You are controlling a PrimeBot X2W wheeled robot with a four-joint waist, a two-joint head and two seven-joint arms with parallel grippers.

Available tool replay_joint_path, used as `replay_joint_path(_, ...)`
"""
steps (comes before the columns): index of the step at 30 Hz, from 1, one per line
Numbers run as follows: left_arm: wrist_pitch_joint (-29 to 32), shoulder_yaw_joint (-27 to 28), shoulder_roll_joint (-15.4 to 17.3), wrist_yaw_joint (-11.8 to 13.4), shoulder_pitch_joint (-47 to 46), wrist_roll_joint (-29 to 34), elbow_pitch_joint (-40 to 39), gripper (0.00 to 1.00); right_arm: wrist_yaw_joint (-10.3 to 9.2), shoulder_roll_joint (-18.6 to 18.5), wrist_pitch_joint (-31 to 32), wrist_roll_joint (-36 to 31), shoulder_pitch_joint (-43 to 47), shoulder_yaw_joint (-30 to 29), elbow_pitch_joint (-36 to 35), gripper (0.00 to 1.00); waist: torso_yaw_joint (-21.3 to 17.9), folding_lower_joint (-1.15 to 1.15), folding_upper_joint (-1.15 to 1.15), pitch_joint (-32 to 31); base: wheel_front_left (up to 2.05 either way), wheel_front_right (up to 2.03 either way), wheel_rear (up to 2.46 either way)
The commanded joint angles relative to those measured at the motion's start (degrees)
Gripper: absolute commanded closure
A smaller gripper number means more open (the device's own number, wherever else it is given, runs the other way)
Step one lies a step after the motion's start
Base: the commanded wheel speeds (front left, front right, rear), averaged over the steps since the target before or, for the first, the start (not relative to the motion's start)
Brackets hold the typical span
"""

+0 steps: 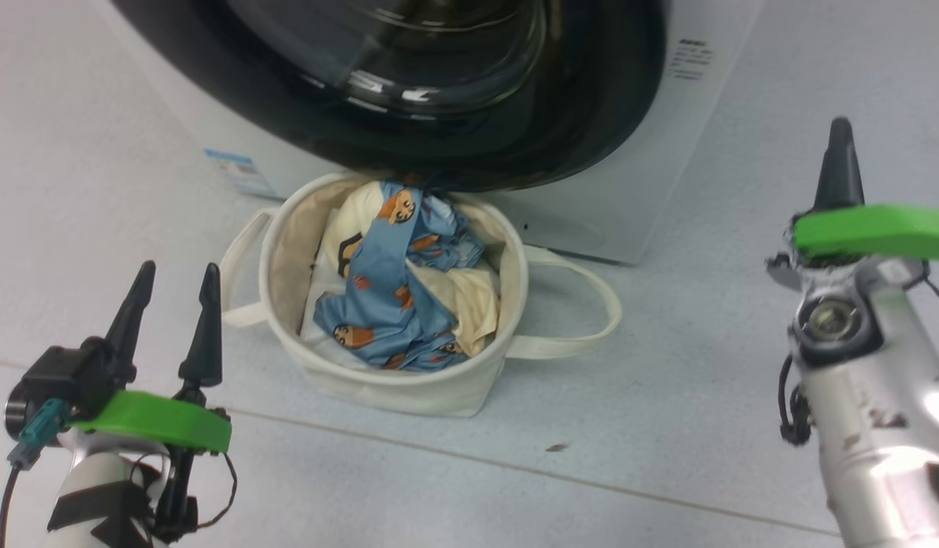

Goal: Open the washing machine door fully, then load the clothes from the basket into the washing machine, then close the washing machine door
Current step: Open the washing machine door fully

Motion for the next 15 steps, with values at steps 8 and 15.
replay_joint_path(8, -0.7, 1.0, 2.3, -0.3, -2.8, -0.9, -0.8, 0.00, 0.00, -2.0, 10.9, 24.4, -7.4, 3.4, -1.6, 1.00, 2.9, -0.01, 0.00, 2.6, 0.00, 0.00, 0.00)
replay_joint_path(15, -0.7, -0.1, 2.5, -0.3, -3.1, -1.0, -1.0, 0.00, 0.00, -4.3, 16.5, 29.8, -11.0, 6.2, -1.3, 1.00, 4.7, -0.01, 0.00, 3.8, 0.00, 0.00, 0.00)
